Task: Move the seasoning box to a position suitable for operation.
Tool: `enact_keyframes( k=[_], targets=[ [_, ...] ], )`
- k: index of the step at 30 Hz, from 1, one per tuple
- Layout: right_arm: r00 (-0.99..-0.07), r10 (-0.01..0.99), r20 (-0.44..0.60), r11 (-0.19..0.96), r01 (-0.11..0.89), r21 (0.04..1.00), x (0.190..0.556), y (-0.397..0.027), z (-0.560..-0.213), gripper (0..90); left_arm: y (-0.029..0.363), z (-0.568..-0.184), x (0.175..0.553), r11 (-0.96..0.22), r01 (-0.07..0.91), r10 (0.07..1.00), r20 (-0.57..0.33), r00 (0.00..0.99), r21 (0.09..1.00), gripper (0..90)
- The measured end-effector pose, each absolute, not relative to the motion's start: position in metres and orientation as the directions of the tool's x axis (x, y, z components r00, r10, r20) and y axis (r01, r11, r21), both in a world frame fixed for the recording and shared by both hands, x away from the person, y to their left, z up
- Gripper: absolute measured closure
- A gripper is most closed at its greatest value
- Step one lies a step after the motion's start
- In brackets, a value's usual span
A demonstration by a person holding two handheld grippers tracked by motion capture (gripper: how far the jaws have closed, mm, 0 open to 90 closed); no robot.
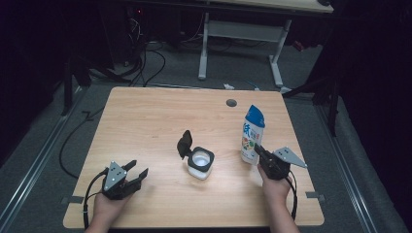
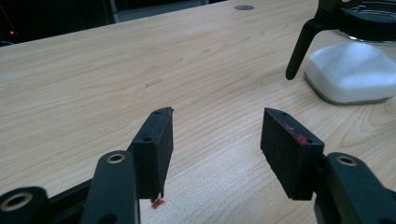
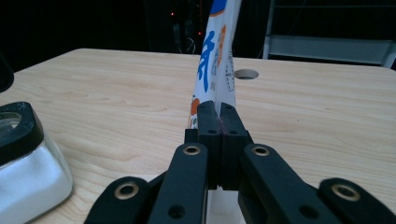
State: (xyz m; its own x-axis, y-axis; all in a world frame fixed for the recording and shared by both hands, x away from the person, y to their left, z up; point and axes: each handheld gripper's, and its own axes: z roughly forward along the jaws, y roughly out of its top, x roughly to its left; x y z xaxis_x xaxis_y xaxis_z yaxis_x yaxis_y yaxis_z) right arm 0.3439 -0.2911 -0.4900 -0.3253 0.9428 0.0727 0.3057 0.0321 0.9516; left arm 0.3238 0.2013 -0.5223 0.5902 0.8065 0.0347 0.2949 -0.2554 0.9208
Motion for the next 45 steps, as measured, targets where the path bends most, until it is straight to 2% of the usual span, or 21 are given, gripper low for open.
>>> enact_keyframes(
  k=[19, 34, 42, 45],
  targets=[
    [-0.334, 0.942, 0.035, 0.080, 0.325, 0.942, 0.321, -0.294, -0.506, 89.0, 0.201, -0.522, 0.324, -0.252, 0.299, 0.806, 0.029, 0.591, 0.920, 44.4],
    [-0.330, 0.943, 0.050, 0.071, 0.346, 0.936, 0.316, -0.292, -0.512, 87.3, 0.203, -0.523, 0.324, -0.246, 0.313, 0.807, 0.015, 0.590, 0.917, 44.3],
    [-0.318, 0.946, 0.052, 0.071, 0.363, 0.929, 0.316, -0.292, -0.513, 82.0, 0.204, -0.523, 0.325, -0.244, 0.320, 0.807, 0.009, 0.590, 0.916, 44.3],
    [-0.310, 0.949, 0.054, 0.069, 0.372, 0.926, 0.315, -0.292, -0.514, 77.4, 0.203, -0.523, 0.325, -0.252, 0.320, 0.805, 0.015, 0.593, 0.913, 44.2]
  ],
)
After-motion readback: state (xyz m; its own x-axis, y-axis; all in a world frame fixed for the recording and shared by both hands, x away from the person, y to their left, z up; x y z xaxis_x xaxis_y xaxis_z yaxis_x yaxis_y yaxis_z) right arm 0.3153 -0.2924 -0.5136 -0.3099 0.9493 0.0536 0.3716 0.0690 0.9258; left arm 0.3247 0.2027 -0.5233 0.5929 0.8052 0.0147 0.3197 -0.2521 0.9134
